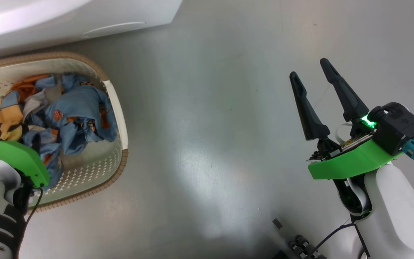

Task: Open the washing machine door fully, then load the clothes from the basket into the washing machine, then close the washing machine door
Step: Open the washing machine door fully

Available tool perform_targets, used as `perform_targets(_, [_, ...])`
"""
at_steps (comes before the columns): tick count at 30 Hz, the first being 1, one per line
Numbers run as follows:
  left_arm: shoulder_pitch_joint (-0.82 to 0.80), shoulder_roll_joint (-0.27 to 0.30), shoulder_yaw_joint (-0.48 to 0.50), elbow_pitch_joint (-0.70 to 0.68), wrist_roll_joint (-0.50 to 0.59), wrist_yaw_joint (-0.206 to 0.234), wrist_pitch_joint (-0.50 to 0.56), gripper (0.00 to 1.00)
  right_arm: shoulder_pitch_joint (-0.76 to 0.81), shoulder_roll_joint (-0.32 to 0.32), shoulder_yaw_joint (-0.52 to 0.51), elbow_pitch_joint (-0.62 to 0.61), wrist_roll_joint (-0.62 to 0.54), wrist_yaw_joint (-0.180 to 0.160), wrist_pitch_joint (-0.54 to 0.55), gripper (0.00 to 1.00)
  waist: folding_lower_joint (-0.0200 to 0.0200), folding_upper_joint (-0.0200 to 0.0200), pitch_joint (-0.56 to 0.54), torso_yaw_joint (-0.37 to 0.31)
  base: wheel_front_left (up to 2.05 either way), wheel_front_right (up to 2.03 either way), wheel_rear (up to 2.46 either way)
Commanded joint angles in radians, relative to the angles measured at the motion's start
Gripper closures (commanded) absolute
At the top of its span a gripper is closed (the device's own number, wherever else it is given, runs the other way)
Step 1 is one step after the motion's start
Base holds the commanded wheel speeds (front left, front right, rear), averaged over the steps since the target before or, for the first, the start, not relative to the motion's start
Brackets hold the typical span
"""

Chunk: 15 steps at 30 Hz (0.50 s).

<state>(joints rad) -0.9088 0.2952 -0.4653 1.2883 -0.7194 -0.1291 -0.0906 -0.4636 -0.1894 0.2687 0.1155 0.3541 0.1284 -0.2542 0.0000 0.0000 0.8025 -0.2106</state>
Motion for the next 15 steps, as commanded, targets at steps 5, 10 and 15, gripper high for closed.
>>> perform_targets(5, [-0.004,0.038,0.01,0.0,-0.015,-0.002,0.002,1.0,0.013,-0.003,0.021,-0.019,-0.008,0.002,-0.008,0.0,0.0,0.0,-0.002,0.003,0.0,0.0,0.0])
perform_targets(10, [0.003,0.031,0.012,0.001,-0.033,-0.002,-0.016,1.0,0.018,0.0,0.022,-0.021,-0.012,0.002,-0.008,0.0,0.0,0.0,-0.012,0.01,0.0,0.0,0.0])
perform_targets(15, [0.018,0.021,0.021,0.001,-0.056,-0.002,-0.049,1.0,0.023,0.003,0.022,-0.017,-0.013,0.002,-0.008,0.0,0.0,0.0,-0.035,0.02,0.0,0.0,0.0])
